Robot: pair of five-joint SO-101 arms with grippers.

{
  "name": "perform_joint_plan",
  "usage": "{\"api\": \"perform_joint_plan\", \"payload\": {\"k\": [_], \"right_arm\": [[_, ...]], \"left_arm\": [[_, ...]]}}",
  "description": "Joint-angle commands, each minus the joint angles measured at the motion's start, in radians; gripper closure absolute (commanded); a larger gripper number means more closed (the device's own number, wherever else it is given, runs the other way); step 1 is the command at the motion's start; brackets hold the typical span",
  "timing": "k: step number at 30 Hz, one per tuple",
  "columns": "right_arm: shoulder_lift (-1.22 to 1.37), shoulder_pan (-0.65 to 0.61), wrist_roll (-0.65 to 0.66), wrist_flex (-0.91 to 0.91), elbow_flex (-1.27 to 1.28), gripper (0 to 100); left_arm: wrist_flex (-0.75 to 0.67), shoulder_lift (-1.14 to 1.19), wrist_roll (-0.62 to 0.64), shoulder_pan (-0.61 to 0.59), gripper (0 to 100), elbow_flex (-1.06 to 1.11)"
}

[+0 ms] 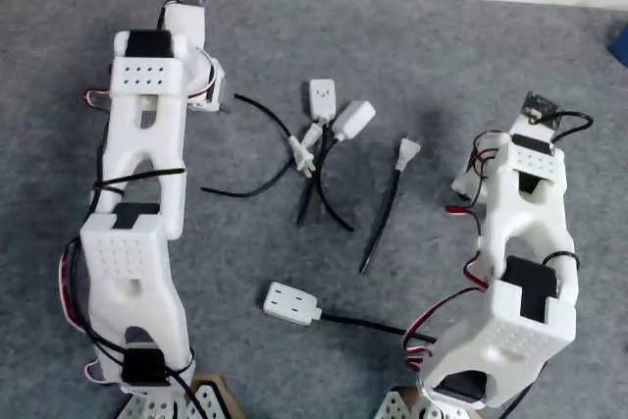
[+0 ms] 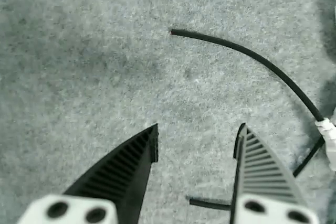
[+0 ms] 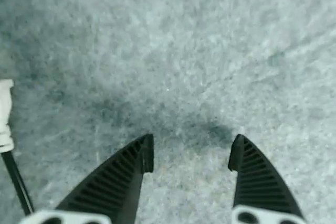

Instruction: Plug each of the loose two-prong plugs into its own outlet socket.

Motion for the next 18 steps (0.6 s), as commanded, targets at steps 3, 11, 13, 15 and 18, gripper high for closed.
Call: {"api": "perform_joint_plan", "payload": {"k": [3,11,13,15,18], "right_arm": [[-0.005,-0.007,0.012,-0.016,-0.047,77.0],[-0.015,-0.105,0.035,-0.008,-0.074,77.0],[-0.007,-0.165,0.032,0.03,-0.133,77.0],[-0.004,-0.232,-0.028,0.082,-0.199,77.0],[-0.002,-0.314,-0.17,0.096,-0.286,77.0]], "left_arm": [[0.08,0.147,0.012,-0.004,76,-0.22],[0.184,0.374,0.301,0.027,76,-0.427],[0.186,0.412,0.344,0.028,76,-0.458],[0.195,0.433,0.358,0.025,76,-0.493],[0.23,0.46,0.358,0.03,76,-0.522]]}}
